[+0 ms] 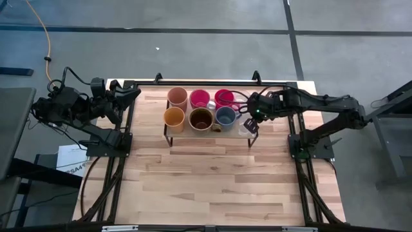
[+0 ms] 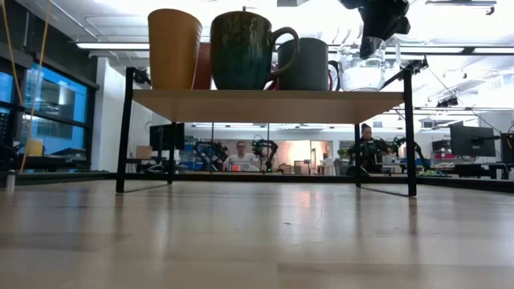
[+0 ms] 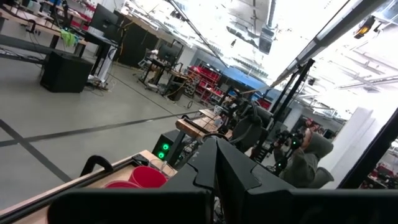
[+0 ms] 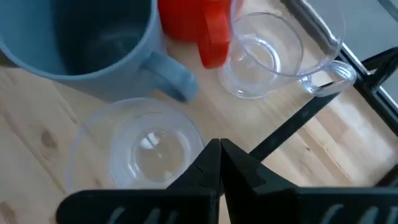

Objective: Stack small to large cups/mugs on shelf
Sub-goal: Put the transparent mug on the shelf

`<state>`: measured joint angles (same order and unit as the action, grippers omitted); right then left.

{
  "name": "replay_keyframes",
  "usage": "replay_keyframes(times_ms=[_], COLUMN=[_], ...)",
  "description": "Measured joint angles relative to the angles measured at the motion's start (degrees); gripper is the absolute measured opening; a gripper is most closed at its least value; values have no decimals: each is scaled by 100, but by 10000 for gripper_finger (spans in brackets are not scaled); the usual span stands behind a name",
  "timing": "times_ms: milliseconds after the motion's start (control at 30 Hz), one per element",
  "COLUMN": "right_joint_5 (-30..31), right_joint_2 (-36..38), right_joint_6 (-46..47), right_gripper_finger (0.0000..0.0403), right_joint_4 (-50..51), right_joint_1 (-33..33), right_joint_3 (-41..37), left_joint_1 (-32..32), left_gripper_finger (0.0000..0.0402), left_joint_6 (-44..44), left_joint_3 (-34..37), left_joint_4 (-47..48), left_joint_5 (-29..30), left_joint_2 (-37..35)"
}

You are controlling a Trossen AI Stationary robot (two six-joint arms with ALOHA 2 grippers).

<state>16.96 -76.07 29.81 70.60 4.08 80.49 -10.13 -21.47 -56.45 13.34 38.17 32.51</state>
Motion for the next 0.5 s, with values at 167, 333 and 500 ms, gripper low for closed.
replay_keyframes(times_ms=[167, 333, 500], right_joint_5=[-12, -1345, -1892], right_joint_2=[245, 903, 1051], right_joint_6=[-161, -139, 223], right_gripper_finger=[0, 0, 0], right_joint_4=[79, 88, 40], right_joint_1=[90, -175, -724], right_joint_3=[20, 105, 71], left_joint_1=[0, 0, 0], left_gripper_finger=[0, 0, 0], left_joint_6=[-1, 2, 4], left_joint_3=[0, 0, 0], left_joint_4=[2, 2, 2], left_joint_5=[0, 0, 29], left_joint_2=[0, 0, 0])
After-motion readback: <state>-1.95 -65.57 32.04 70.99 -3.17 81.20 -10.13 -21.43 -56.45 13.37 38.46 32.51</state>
